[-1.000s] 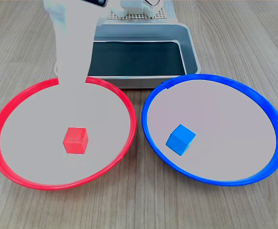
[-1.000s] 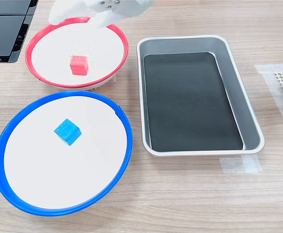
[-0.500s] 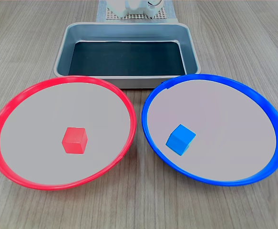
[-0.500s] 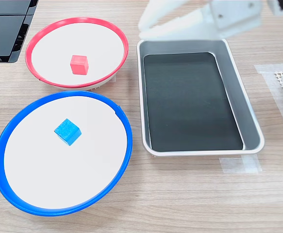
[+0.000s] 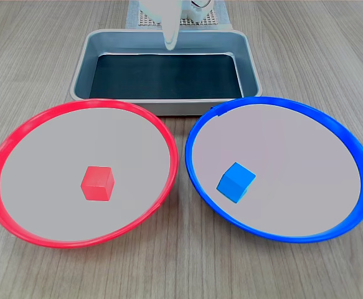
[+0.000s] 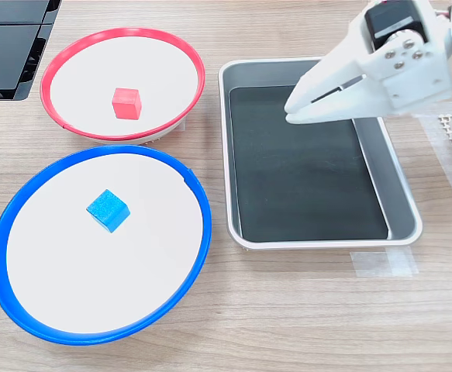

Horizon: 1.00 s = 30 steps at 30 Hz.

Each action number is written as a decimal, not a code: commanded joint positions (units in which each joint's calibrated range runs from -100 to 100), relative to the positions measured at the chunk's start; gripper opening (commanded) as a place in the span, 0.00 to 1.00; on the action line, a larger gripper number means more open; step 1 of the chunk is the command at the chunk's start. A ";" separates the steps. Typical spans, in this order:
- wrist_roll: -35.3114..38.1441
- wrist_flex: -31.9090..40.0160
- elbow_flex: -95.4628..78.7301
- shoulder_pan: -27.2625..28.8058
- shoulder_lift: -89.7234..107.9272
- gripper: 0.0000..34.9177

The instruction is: Move two blocks from tray to matching dishes

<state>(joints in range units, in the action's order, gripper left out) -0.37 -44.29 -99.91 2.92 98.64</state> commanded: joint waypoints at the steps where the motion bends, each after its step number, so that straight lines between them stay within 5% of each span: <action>1: 0.44 -3.13 -0.09 1.74 0.43 0.01; 30: -2.15 -3.13 -0.09 0.14 0.43 0.01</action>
<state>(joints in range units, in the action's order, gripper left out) -2.32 -47.31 -99.91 3.10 98.72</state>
